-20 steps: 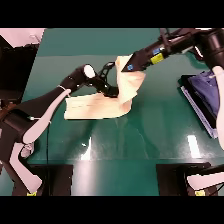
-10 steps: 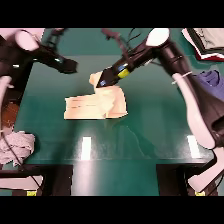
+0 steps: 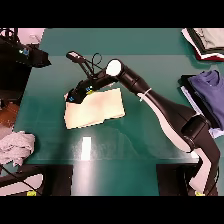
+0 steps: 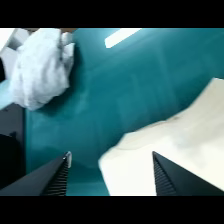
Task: Fold the shirts.
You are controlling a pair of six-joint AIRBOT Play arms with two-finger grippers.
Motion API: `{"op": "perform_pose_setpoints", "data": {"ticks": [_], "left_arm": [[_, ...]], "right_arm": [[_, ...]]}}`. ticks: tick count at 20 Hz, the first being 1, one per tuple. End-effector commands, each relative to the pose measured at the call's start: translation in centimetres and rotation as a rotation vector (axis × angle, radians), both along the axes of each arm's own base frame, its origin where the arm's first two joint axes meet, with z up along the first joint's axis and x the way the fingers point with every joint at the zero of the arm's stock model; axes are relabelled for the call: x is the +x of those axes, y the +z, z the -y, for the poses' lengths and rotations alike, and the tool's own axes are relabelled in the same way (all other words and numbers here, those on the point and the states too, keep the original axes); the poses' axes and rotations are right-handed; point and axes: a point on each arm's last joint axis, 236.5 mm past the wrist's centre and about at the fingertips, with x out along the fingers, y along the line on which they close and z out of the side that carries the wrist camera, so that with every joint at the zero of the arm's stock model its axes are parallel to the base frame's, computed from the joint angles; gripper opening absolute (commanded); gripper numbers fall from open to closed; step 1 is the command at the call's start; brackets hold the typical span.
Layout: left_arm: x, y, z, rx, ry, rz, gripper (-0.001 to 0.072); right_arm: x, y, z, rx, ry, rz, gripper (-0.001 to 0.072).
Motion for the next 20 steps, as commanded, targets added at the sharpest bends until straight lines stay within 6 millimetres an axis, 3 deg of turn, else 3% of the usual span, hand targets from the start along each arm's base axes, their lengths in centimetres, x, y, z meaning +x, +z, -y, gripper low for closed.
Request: {"op": "perform_pose_setpoints", "data": {"ticks": [1,4,7,9,10,11,12,16,20], "left_arm": [[-0.7,0.0,-0.2,0.009,-0.011,-0.015,0.0022],[-0.6,-0.3,-0.2,0.010,-0.013,-0.022,0.0023],[-0.5,-0.4,-0.2,0.010,-0.011,-0.020,0.0022],[-0.1,-0.2,-0.2,0.007,-0.007,-0.005,0.0022],[0.0,-0.1,-0.2,0.006,-0.004,0.003,0.0023],[0.1,0.0,-0.2,0.006,-0.003,0.006,0.0023],[0.1,0.0,-0.2,0.005,-0.004,0.006,0.0022],[0.1,0.0,-0.2,0.004,-0.004,0.005,0.0022],[0.0,-0.1,-0.2,0.005,-0.005,0.001,0.0023]], "right_arm": [[1.1,-2.1,6.1,-0.214,-0.025,0.006,0.0541],[2.6,-4.4,15.0,-0.326,-0.152,-0.167,0.0514],[3.9,-7.4,22.4,-0.362,-0.359,-0.346,0.0506],[4.7,-9.4,25.9,-0.356,-0.471,-0.404,0.0507],[5.0,-10.1,26.7,-0.336,-0.511,-0.431,0.0515],[5.4,-10.6,26.9,-0.294,-0.553,-0.464,0.0651],[5.8,-11.0,26.7,-0.241,-0.595,-0.502,0.0719],[5.6,-13.4,24.1,-0.185,-0.598,-0.612,0.0719],[3.9,-15.5,18.8,-0.178,-0.475,-0.722,0.0713]]}}
